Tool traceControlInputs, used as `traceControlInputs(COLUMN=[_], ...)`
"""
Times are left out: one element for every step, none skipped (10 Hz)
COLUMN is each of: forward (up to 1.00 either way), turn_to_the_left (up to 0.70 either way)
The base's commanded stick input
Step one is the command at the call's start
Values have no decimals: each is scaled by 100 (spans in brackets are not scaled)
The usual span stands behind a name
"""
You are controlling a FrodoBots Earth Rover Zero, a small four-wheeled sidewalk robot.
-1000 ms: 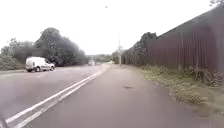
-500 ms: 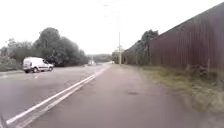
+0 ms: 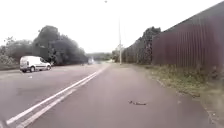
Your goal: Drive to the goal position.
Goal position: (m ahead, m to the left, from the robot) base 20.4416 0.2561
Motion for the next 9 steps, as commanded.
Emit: traceControlInputs(forward=[100, 100, 100, 100, 100, 100, 100, 100, 100], turn_to_the_left=[0, 0, 0, 0, 0, 0, 0, 0, 0])
